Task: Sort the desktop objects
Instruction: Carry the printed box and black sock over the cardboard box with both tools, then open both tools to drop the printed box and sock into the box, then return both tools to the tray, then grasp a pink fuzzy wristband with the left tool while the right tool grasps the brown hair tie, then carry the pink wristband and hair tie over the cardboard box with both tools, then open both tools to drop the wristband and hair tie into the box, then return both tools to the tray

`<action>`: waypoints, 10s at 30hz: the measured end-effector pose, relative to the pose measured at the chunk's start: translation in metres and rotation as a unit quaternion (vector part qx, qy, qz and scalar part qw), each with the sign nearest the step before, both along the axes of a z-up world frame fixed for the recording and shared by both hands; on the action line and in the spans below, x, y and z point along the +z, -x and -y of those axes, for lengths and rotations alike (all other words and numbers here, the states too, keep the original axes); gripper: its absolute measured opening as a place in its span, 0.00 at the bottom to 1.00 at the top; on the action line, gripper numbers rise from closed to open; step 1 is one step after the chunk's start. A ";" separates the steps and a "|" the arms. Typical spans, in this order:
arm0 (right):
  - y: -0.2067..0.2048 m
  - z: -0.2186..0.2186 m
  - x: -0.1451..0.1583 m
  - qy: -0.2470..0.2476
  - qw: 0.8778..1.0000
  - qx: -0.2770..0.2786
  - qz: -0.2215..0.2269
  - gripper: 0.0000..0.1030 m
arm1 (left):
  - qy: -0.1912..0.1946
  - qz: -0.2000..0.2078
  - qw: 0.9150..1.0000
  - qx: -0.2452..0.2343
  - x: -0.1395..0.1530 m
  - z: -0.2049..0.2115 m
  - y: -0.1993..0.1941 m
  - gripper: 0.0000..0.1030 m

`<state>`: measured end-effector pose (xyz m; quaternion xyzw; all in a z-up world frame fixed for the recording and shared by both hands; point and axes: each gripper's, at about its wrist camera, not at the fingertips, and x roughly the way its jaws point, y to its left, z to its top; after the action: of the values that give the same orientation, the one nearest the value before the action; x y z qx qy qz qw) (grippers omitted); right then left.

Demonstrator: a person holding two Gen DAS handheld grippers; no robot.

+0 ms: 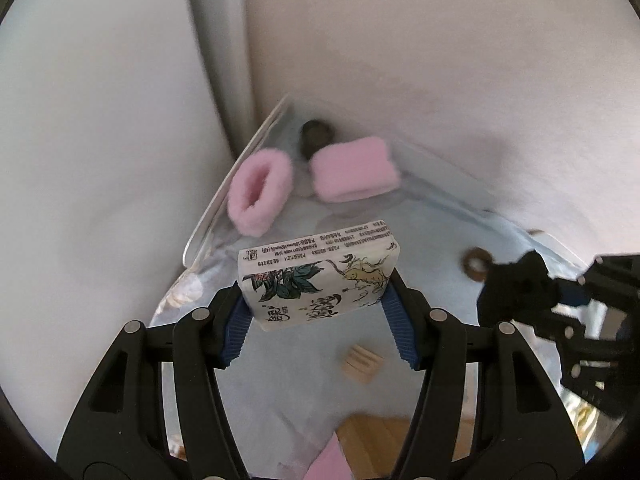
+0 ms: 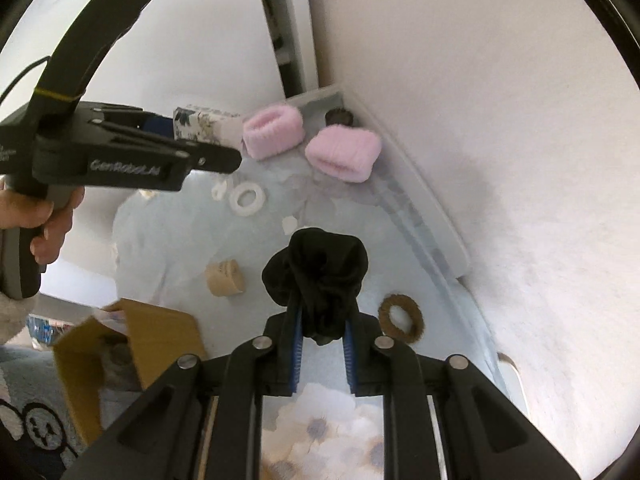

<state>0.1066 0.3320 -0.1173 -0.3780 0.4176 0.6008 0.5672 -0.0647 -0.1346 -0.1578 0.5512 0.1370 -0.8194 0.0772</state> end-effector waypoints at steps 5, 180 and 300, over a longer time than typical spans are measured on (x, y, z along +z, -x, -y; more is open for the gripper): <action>0.009 0.020 0.038 -0.018 0.999 -0.026 0.004 0.15 | -0.013 -0.028 0.997 -0.071 0.051 -0.015 -0.012 0.55; -0.073 0.029 -0.095 0.038 0.924 -0.380 -0.033 0.14 | 0.085 -0.090 0.992 -0.031 -0.051 0.024 0.034 0.23; 0.048 0.143 0.062 -0.060 0.958 -0.282 -0.004 0.99 | -0.006 -0.068 0.983 -0.171 0.071 0.014 -0.087 1.00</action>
<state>0.0590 0.1891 -0.0556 -0.2080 0.4729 0.4420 0.7333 0.0222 -0.1487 -0.0869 0.5099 0.0506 -0.8553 -0.0767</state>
